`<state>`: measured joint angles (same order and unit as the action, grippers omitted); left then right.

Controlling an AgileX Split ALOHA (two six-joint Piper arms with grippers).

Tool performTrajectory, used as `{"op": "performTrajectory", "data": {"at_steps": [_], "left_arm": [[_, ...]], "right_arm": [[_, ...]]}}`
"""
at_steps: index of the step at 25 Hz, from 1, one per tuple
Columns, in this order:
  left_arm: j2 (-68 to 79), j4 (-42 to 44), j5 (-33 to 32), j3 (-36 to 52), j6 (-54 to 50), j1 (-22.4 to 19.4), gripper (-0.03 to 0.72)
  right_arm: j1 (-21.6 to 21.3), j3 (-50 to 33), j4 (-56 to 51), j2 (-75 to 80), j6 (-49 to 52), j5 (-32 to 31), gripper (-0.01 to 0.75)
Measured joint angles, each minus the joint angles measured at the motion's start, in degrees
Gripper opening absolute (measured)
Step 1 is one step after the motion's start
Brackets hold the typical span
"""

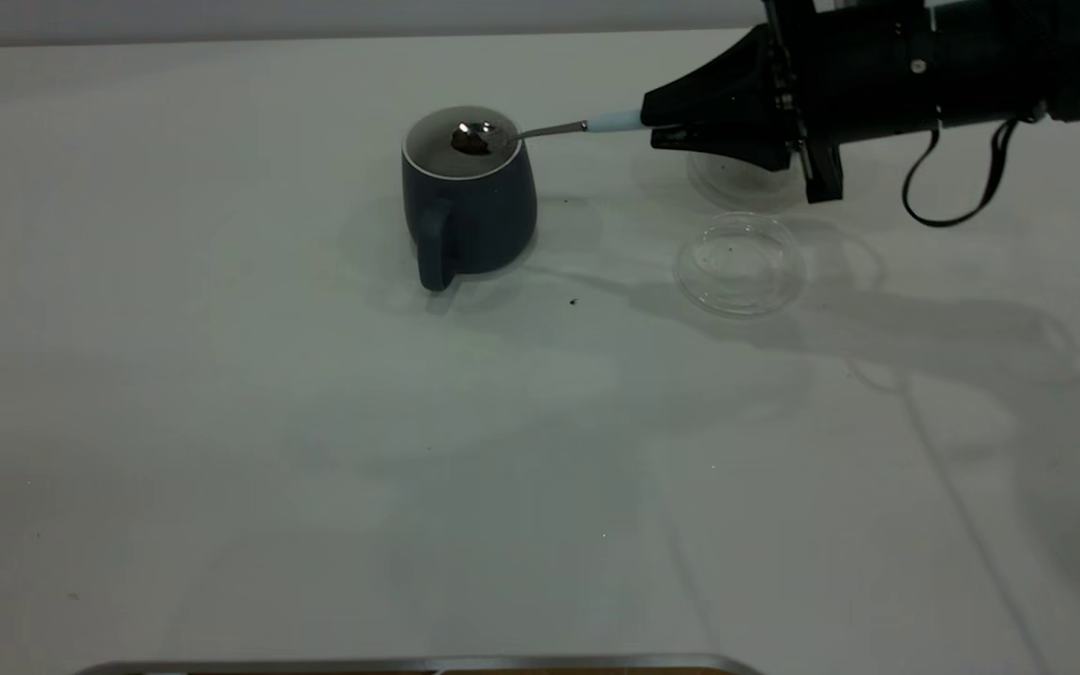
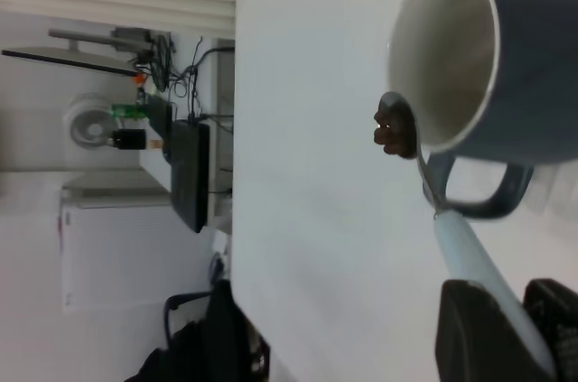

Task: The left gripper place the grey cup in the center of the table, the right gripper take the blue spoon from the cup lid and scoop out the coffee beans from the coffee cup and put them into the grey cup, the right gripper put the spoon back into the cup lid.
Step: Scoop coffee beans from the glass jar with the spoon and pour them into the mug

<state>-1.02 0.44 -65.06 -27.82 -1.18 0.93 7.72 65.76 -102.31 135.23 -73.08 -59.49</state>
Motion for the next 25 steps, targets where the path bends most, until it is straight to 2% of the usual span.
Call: {"op": "performTrajectory", "data": {"at_steps": [6, 10, 13, 17, 19, 23, 25], "left_arm": [[0.0, 0.0, 0.0, 0.0, 0.0, 0.0, 0.567], [0.0, 0.0, 0.0, 0.0, 0.0, 0.0, 0.567], [0.0, 0.0, 0.0, 0.0, 0.0, 0.0, 0.567], [0.0, 0.0, 0.0, 0.0, 0.0, 0.0, 0.567], [0.0, 0.0, 0.0, 0.0, 0.1, 0.0, 0.567], [0.0, 0.0, 0.0, 0.0, 0.1, 0.0, 0.567], [0.0, 0.0, 0.0, 0.0, 0.1, 0.0, 0.567]], "right_arm": [[0.3, 2.2, 0.0, 0.0, -1.1, 2.4, 0.111], [0.5, 2.3, 0.0, 0.0, -7.8, 3.8, 0.111], [0.8, 2.7, 0.0, 0.0, -16.8, 4.7, 0.111], [0.8, 2.9, 0.0, 0.0, -38.1, 4.8, 0.111], [0.8, 3.1, 0.0, 0.0, -45.5, 5.4, 0.111], [0.8, 3.4, 0.0, 0.0, -46.5, 5.6, 0.111], [0.3, 3.4, 0.1, -0.1, -42.7, 3.6, 0.111]]}}
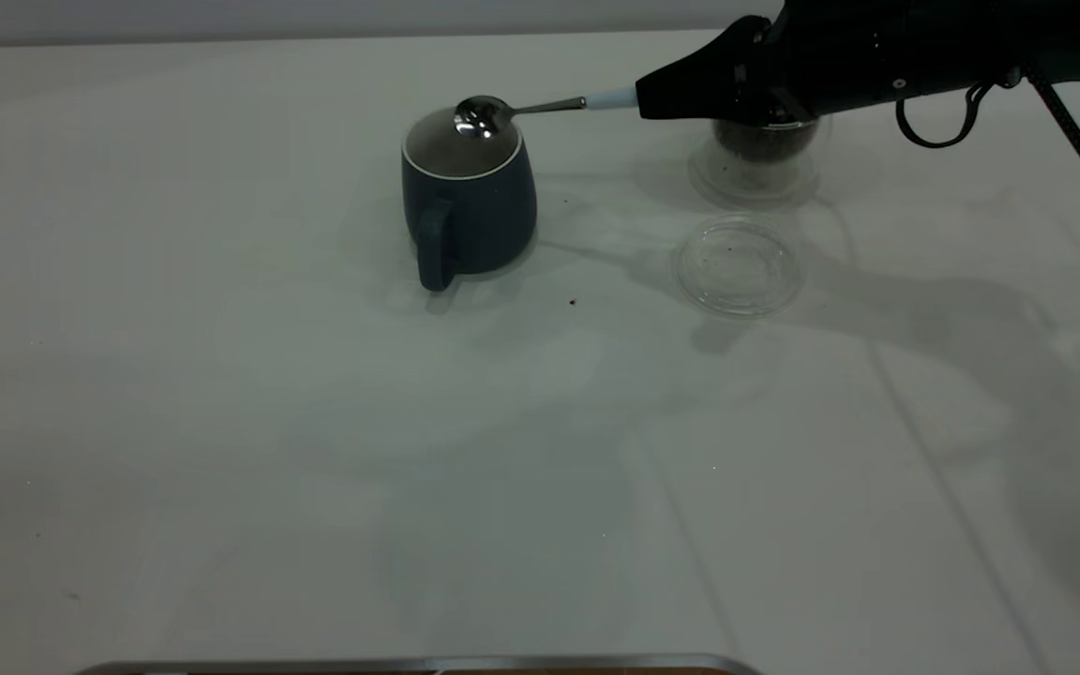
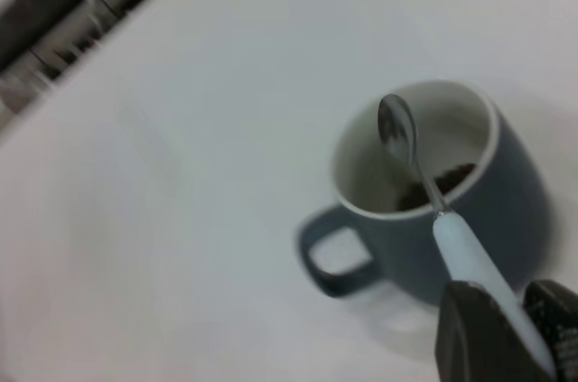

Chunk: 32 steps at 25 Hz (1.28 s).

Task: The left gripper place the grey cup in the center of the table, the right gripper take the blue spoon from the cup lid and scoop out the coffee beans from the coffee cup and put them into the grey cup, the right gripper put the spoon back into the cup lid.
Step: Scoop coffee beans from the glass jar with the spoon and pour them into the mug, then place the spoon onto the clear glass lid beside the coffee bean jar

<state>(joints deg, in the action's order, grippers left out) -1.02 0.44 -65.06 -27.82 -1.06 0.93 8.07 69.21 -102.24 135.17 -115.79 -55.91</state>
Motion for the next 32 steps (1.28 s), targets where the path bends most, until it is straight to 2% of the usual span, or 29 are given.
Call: {"op": "performTrajectory", "data": {"at_steps": [3, 6, 9, 12, 16, 20, 32], "left_arm": [[0.0, 0.0, 0.0, 0.0, 0.0, 0.0, 0.567], [0.0, 0.0, 0.0, 0.0, 0.0, 0.0, 0.567], [0.0, 0.0, 0.0, 0.0, 0.0, 0.0, 0.567], [0.0, 0.0, 0.0, 0.0, 0.0, 0.0, 0.567], [0.0, 0.0, 0.0, 0.0, 0.0, 0.0, 0.567], [0.0, 0.0, 0.0, 0.0, 0.0, 0.0, 0.567], [0.0, 0.0, 0.0, 0.0, -0.2, 0.0, 0.567]], "right_arm": [[-1.5, 0.0, 1.8, -2.0, 12.9, -3.1, 0.111], [-4.2, -0.1, 7.7, -6.8, 27.9, -3.4, 0.111], [-7.5, -2.6, 14.4, -12.3, 42.2, -1.2, 0.111], [-11.0, -7.9, 17.4, -16.3, 48.8, 2.5, 0.111], [-16.1, -15.1, 17.3, -17.5, 51.1, 6.0, 0.111], [-19.0, -18.3, 14.4, -15.7, 49.2, 8.7, 0.111], [-19.5, -15.0, 6.6, -2.2, 40.2, 8.8, 0.111]]}}
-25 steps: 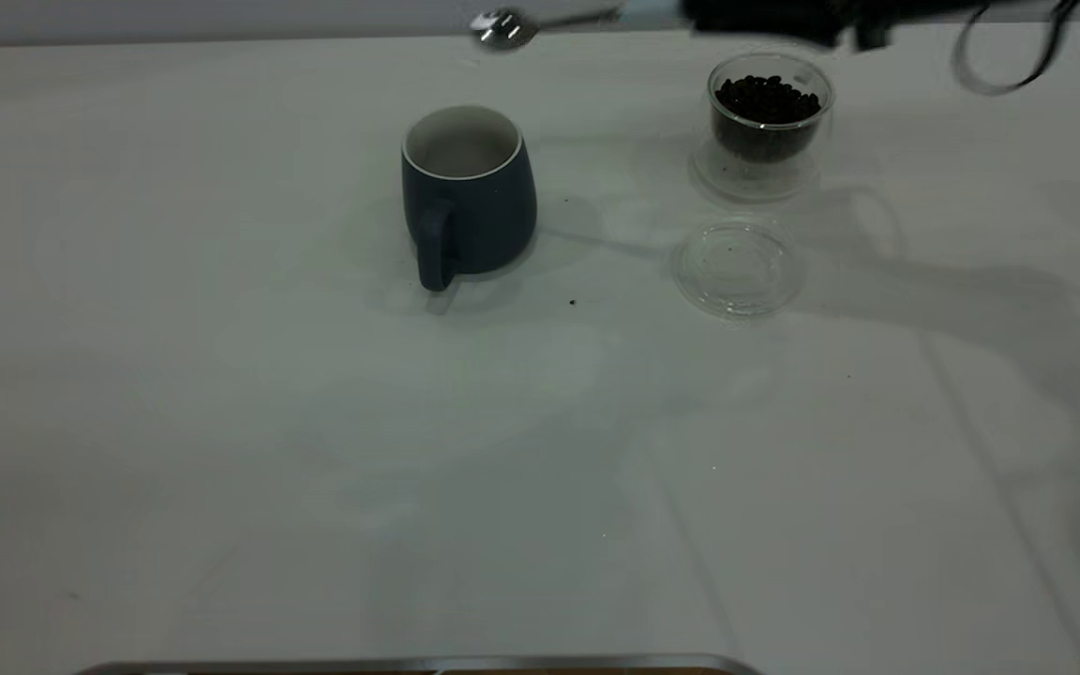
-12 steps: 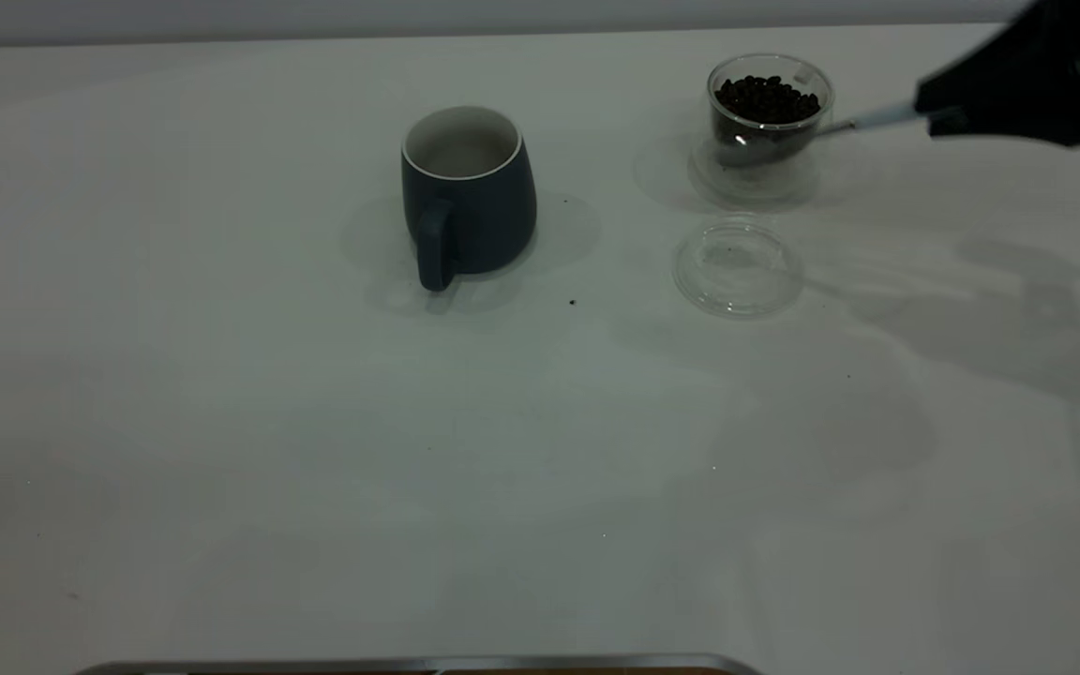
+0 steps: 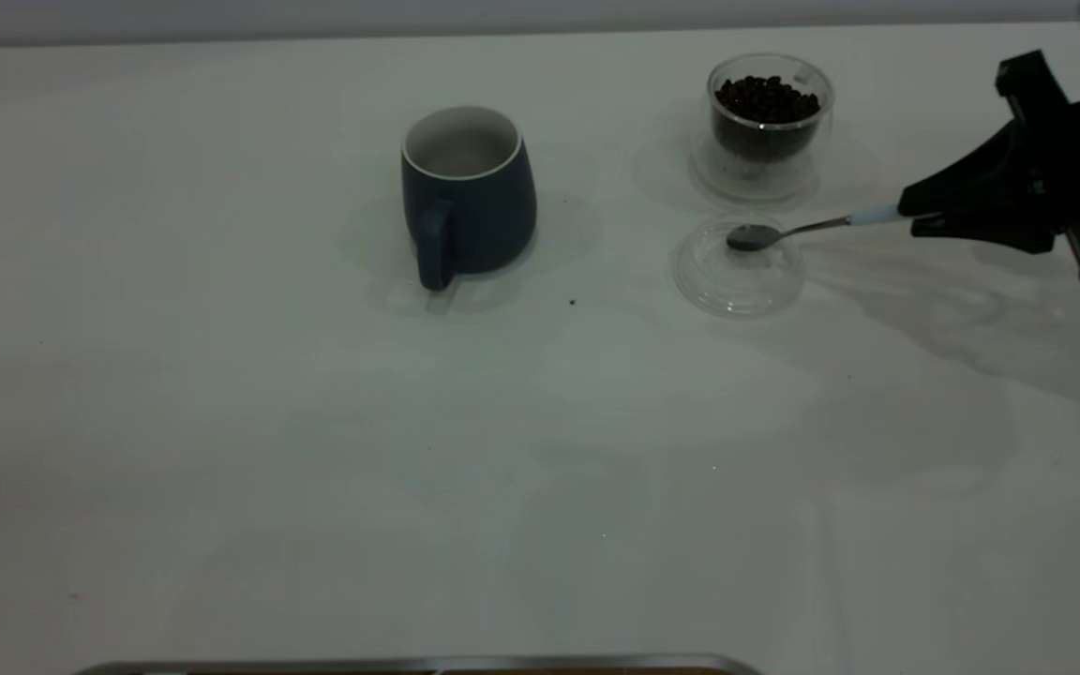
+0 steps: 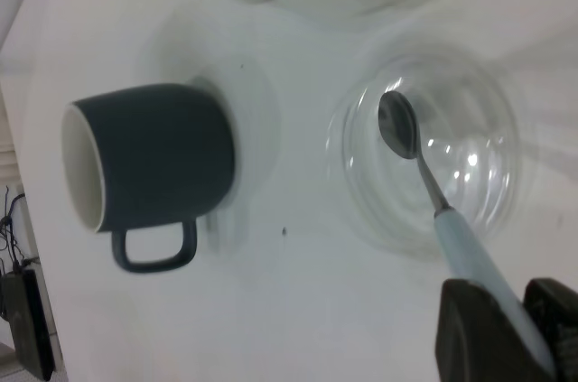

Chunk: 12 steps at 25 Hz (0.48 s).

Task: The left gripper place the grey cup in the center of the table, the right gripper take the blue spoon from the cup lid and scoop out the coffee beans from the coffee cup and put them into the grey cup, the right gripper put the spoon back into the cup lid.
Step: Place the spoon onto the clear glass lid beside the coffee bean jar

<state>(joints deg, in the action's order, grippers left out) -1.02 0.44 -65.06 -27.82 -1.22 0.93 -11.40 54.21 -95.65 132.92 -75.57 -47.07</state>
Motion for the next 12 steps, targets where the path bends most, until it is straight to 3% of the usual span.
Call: {"op": "performTrajectory", "data": {"at_steps": [12], "left_arm": [[0.0, 0.0, 0.0, 0.0, 0.0, 0.0, 0.567]], "right_arm": [[0.1, 2.8, -0.3, 4.7, -2.6, -3.2, 0.111]]}}
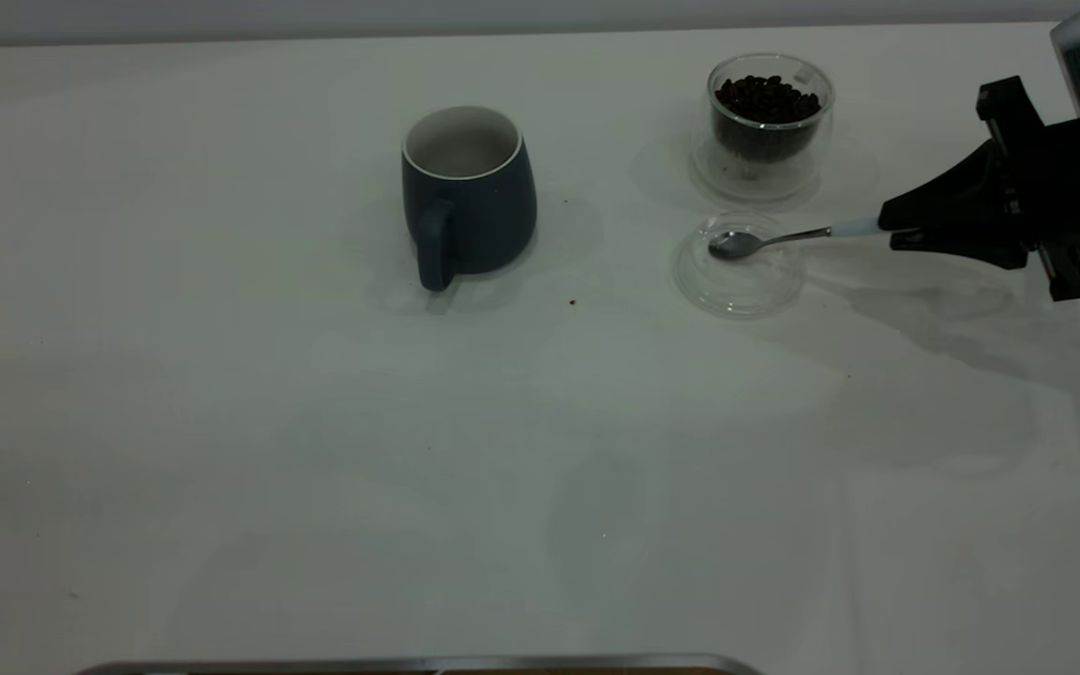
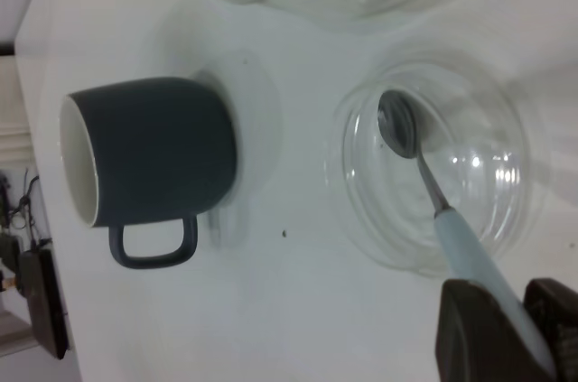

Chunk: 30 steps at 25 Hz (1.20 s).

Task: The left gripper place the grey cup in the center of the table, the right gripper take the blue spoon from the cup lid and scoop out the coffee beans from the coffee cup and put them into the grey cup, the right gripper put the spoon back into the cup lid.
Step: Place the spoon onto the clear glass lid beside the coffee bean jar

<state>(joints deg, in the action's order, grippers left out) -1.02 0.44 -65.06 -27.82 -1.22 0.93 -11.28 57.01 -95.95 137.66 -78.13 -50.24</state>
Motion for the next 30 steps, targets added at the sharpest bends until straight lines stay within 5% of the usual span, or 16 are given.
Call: {"op": "performTrajectory", "data": {"at_steps": [9, 20, 30], "left_arm": [[0.0, 0.0, 0.0, 0.0, 0.0, 0.0, 0.567], [0.0, 0.0, 0.0, 0.0, 0.1, 0.0, 0.567], [0.0, 0.0, 0.0, 0.0, 0.1, 0.0, 0.567]], "right_arm": [[1.6, 0.1, -2.5, 1.5, -4.7, -1.5, 0.156], [1.6, 0.1, -2.7, 1.5, -4.8, -2.8, 0.671], [1.6, 0.1, -1.4, 1.5, -4.9, -1.4, 0.643]]}}
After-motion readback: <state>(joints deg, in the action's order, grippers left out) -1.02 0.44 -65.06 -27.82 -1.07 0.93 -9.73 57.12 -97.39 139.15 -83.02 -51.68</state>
